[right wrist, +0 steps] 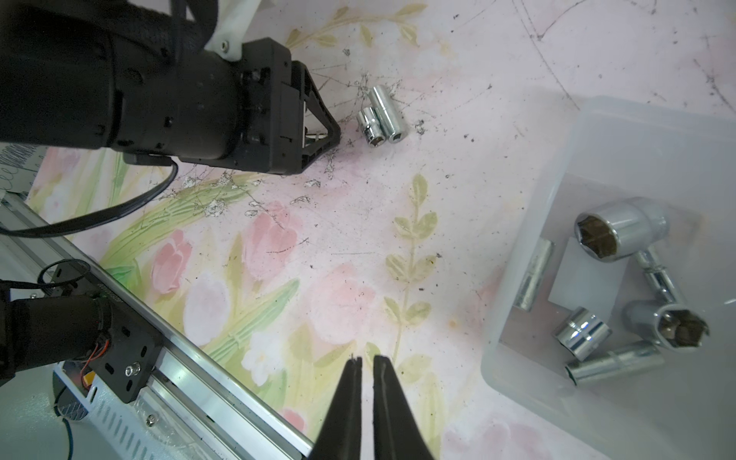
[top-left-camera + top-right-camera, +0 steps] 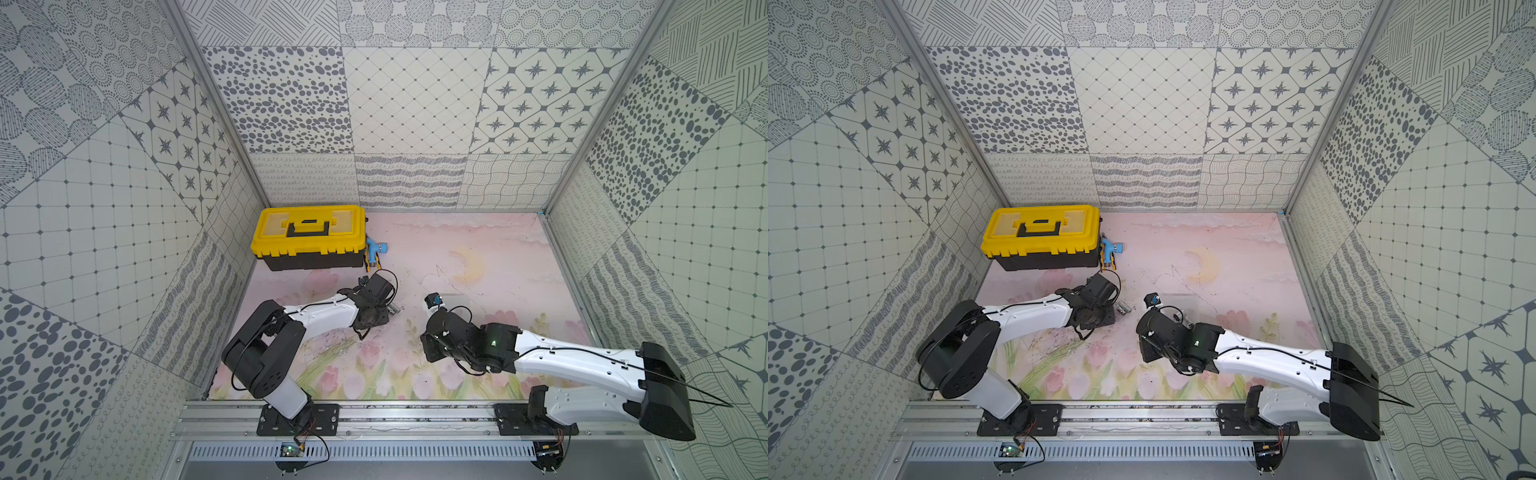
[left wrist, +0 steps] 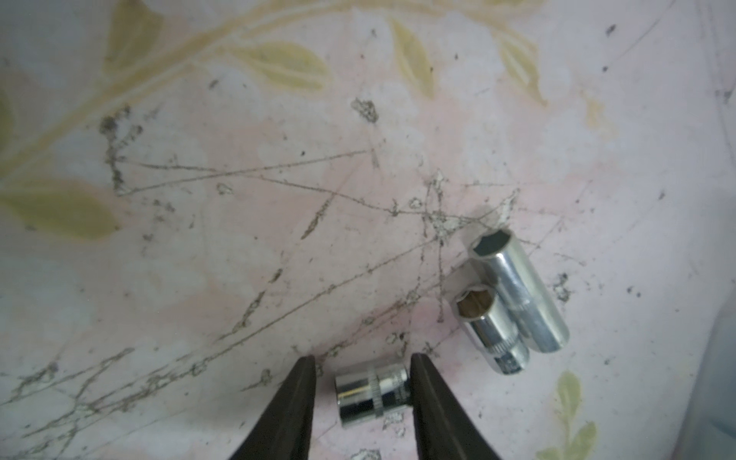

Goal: Put the socket on the desktop into the storage box
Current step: Pick up the socket head at the center of the board.

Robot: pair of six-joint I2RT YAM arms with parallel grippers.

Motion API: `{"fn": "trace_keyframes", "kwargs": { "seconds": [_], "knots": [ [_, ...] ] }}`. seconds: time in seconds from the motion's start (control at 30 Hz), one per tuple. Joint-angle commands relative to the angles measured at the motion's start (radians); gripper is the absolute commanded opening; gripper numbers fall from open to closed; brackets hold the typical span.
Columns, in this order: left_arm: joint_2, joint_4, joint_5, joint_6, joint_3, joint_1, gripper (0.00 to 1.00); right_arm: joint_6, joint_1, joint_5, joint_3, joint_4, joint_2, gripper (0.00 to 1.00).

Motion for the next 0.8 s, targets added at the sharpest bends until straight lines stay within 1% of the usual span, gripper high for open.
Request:
{"fn": "trace_keyframes", "kwargs": {
  "seconds": [0.0, 0.27, 0.43, 0.67, 0.77],
  "knots": [
    [0.032, -0.084, 0.023, 0.009, 0.003, -0.005, 0.41, 0.010, 0.006, 0.014, 0.038, 0.016, 0.002, 0.12],
    [0.046, -0.092, 0.014, 0.011, 0.011, -0.008, 0.31, 0.002, 0.006, 0.019, 0.047, 0.008, 0.015, 0.12],
    [0.043, -0.095, 0.018, 0.009, 0.010, -0.014, 0.19, 0.003, 0.006, 0.024, 0.048, 0.007, 0.014, 0.12],
    [-0.016, -0.076, 0.035, -0.017, -0.017, -0.015, 0.06, 0.012, 0.006, 0.039, 0.028, 0.007, -0.017, 0.11],
    [-0.047, -0.061, 0.058, -0.034, -0.026, -0.015, 0.03, 0.013, 0.006, 0.040, 0.026, 0.009, -0.026, 0.11]
  ]
}}
